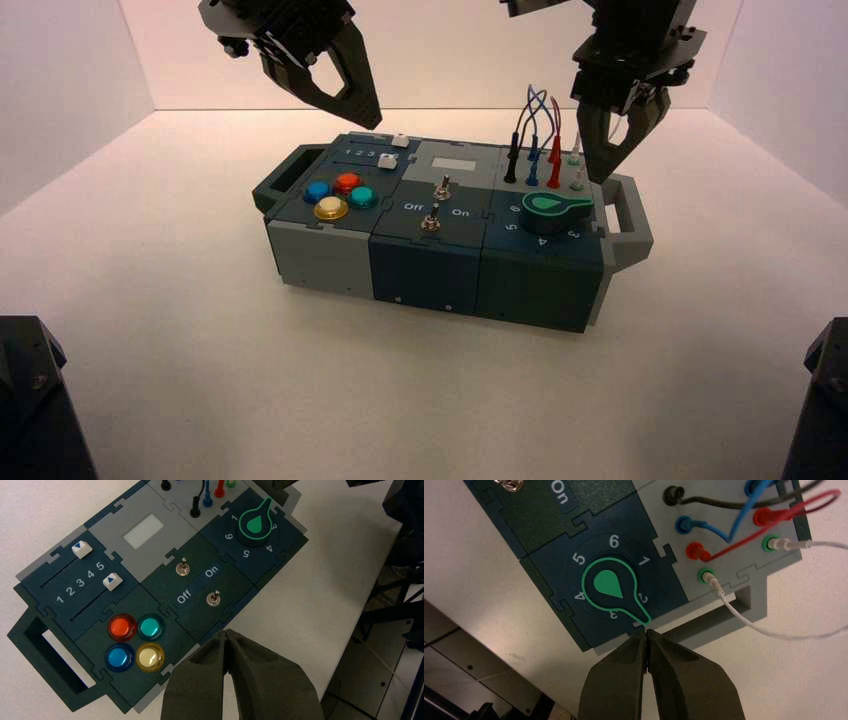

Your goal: Turn the knob to position 5.

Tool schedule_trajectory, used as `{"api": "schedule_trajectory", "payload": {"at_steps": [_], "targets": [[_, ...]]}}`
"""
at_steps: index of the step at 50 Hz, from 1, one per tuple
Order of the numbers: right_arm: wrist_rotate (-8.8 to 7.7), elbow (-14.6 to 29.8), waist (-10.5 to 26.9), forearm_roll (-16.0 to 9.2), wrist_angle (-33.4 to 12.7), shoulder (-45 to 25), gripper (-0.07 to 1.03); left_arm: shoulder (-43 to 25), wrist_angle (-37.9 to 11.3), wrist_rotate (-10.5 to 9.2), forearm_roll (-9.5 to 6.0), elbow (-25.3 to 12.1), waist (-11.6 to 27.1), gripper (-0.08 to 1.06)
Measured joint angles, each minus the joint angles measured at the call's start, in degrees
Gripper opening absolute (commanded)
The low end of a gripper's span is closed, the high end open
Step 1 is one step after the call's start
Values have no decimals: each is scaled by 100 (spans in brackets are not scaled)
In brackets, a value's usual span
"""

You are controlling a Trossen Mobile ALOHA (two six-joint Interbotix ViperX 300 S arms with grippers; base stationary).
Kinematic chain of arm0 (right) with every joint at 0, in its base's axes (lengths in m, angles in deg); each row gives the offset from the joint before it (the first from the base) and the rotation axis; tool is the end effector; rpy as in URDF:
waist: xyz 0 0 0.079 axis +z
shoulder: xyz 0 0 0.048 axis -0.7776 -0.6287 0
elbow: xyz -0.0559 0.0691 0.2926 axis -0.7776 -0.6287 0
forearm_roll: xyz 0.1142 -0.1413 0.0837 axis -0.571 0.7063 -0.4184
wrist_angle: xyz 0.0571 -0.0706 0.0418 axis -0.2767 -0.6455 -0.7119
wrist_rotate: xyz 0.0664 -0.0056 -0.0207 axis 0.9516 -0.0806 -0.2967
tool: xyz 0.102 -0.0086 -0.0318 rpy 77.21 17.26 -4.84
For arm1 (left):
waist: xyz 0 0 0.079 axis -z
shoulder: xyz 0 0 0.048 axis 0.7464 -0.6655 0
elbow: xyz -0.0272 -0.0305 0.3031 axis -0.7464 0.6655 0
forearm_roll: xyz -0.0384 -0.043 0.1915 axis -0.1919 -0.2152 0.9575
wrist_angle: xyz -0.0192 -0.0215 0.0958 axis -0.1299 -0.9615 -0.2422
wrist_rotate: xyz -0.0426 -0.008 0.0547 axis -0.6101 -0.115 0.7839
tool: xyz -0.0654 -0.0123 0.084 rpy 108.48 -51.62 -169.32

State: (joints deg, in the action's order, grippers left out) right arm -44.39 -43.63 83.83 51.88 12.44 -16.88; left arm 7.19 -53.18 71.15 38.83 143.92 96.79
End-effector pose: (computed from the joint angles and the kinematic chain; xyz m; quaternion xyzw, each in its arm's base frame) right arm 0.2181 0.1397 0.0811 -0.2857 0.6132 0.2927 0.6758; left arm 0.1681 -0.2272 0.1289 0.2016 0.4115 -0.4422 0.7710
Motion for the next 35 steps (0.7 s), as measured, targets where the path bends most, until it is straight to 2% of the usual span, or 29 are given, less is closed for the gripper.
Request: {"api": "schedule_trajectory", "payload": {"at_steps": [20,35], "targets": [[-158,132,18,18,9,-422,-2,0,-18,9,9,0,-9,-3],[-176,255,26,176,114,-483,-2,0,-35,0,9,0,0,-3]]}}
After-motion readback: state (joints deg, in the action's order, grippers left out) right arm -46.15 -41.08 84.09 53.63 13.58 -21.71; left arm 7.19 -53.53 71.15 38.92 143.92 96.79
